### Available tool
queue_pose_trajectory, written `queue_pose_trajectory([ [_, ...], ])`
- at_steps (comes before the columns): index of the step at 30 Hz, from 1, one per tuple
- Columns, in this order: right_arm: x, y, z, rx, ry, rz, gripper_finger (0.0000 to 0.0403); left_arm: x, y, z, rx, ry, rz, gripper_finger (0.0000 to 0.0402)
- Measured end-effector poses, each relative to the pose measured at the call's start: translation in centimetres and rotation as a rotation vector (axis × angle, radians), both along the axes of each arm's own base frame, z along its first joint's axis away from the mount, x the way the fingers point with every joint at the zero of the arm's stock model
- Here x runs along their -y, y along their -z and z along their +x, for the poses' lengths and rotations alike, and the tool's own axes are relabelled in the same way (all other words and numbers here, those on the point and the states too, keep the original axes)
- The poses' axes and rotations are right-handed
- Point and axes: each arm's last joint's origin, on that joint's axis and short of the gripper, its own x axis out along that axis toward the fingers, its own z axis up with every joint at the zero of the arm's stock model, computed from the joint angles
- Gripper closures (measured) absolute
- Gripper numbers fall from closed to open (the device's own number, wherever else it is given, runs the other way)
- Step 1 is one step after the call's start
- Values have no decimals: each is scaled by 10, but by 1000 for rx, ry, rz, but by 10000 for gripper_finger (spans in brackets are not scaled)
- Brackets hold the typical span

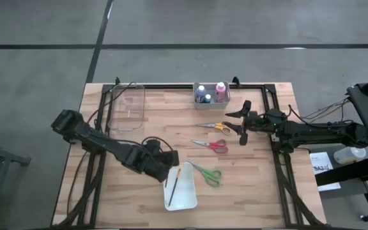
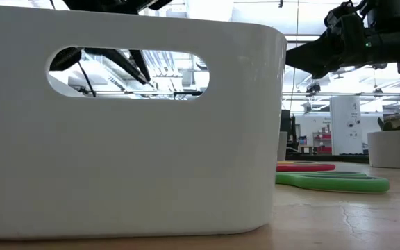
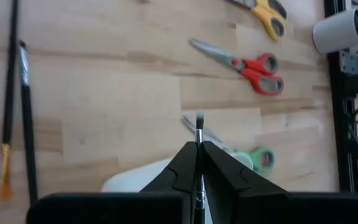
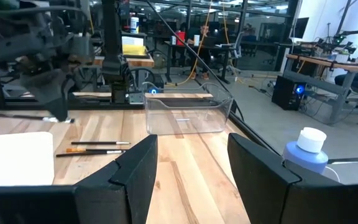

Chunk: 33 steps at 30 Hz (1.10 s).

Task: Pick & Place Paint Supplies
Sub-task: Put the left silver eyeshadow brush into the gray bin

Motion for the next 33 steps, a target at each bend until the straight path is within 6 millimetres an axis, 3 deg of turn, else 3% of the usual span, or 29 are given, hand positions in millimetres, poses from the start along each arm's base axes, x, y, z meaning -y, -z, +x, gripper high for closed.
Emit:
queue_pose_trajectory([
  [10, 0, 0, 0, 0, -1, 0, 209, 21, 13, 19, 34, 46, -5, 376],
  [19, 0, 0, 0, 0, -1, 0, 209, 32, 36, 38, 13, 162, 43, 376],
  [33, 0, 0, 0, 0, -1, 0, 209, 38, 68, 45, -85, 242, 55, 376],
])
